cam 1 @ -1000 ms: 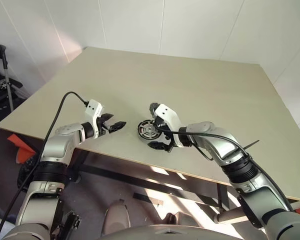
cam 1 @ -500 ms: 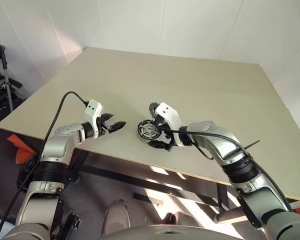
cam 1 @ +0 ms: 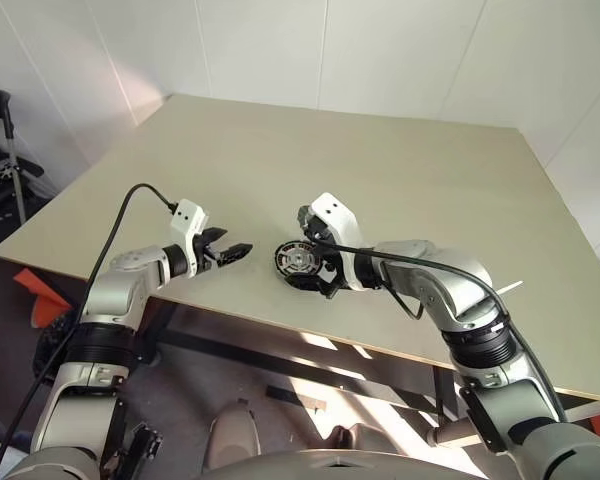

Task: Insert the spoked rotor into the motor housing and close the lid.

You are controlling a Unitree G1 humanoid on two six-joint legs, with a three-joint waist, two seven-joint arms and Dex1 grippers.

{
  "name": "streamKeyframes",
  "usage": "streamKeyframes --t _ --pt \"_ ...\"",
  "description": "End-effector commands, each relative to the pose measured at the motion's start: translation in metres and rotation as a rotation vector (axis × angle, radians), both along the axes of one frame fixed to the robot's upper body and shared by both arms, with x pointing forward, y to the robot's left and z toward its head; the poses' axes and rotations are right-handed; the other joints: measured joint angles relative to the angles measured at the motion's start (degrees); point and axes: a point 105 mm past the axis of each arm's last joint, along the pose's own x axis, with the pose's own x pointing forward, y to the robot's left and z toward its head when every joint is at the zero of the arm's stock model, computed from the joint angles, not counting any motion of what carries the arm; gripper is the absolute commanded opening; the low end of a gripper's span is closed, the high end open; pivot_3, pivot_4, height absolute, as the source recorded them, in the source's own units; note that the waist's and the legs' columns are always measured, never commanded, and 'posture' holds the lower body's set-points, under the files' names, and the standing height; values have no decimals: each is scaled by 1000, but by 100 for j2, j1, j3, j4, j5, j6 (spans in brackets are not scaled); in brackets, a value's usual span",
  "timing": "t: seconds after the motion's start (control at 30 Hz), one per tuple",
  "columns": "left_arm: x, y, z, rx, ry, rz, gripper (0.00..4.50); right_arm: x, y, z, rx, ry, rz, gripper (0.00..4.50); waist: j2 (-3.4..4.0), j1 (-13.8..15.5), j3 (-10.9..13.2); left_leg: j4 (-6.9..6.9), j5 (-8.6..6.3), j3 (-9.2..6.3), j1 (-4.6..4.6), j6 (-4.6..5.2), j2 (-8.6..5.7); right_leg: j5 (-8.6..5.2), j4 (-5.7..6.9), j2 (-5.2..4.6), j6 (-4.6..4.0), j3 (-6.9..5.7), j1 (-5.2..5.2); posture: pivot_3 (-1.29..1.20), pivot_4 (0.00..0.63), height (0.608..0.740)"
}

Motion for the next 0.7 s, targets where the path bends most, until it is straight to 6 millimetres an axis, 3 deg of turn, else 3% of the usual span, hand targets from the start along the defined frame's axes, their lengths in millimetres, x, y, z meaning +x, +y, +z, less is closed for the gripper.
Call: streamKeyframes --t 0.03,0.17,0.43,0.7 --pt "0 2 12 8 -39 -10 4500 10 1 3 22 -13 -46 4478 0 -2 0 0 0 0 0 0 0 0 0 0 0 0 0 0 0 740" --pt "0 6 13 13 -39 0 4500 8 10 -4 22 3 -34 4478 0 3 0 -2 0 -1 -2 0 0 0 -2 0 0 -1 -1 0 0 740" --pt "-2 9 12 18 -37 11 4500 3 9 -15 16 42 -46 4478 0 1 0 -2 0 -1 -2 -1 0 0 -2 0 1 -1 0 0 0 740" --pt "0 10 12 21 -36 14 4500 0 -9 -21 -14 53 -96 4478 -1 8 -1 -2 0 -1 0 -1 -2 0 -4 -1 2 0 3 0 0 740"
